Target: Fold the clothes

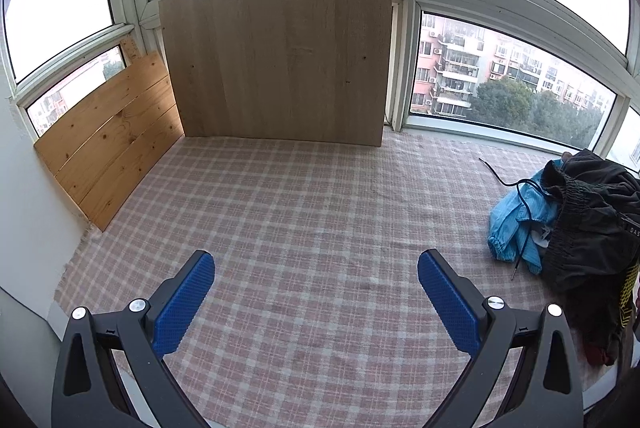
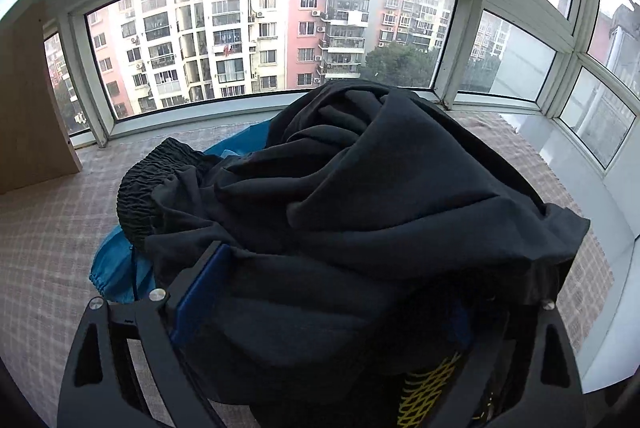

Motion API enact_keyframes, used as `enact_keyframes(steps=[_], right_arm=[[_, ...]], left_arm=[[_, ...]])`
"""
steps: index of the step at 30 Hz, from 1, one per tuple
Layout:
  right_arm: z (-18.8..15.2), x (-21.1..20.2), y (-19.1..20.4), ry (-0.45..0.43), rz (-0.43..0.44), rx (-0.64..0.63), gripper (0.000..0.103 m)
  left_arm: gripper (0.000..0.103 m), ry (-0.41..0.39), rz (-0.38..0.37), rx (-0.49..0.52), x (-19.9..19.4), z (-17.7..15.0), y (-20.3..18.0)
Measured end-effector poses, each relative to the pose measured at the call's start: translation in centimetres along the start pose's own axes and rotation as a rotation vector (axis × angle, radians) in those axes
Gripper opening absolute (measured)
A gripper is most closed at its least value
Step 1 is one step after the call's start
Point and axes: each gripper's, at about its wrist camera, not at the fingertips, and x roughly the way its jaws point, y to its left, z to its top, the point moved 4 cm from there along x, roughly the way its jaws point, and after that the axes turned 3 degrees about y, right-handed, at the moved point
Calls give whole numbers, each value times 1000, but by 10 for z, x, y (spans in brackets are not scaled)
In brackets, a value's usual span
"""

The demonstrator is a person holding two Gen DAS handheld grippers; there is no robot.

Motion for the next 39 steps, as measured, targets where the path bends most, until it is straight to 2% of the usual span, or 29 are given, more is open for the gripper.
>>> enact_keyframes(steps=[1, 2, 5, 8, 14, 18, 25, 28, 32, 36, 39], right_arm=[[2, -2, -4, 0, 4, 5, 33], [6, -7, -8, -2, 25, 10, 20], [17, -20, -20, -9, 88, 25, 10], [34, -45, -26, -63, 116, 25, 6], [94, -119, -22, -246, 108, -27, 4], [128, -159, -6, -351, 63, -95, 3], [176, -212, 5, -478, 44, -101, 3], [190, -232, 6, -514, 83, -89, 3], [202, -258, 17, -582, 71, -119, 3], [209, -263, 27, -584, 91, -130, 3], [207, -246, 30, -554, 72, -135, 3]], left_arm=[[102, 2, 9, -5, 1, -1, 2], [102, 4, 19, -10, 2, -1, 4], [102, 10, 41, -26, 4, -3, 10], [102, 19, 29, -31, 7, -3, 9], [102, -2, 16, 26, 1, -1, -6], [102, -19, 7, 36, -3, 1, -7], [102, -16, 5, 30, -3, -2, 2], [102, -17, 10, 24, -4, -3, 6], [102, -15, 19, 9, -1, -3, 11], [102, -6, 11, 7, 2, -3, 10], [102, -3, 10, 23, 3, -4, 6]])
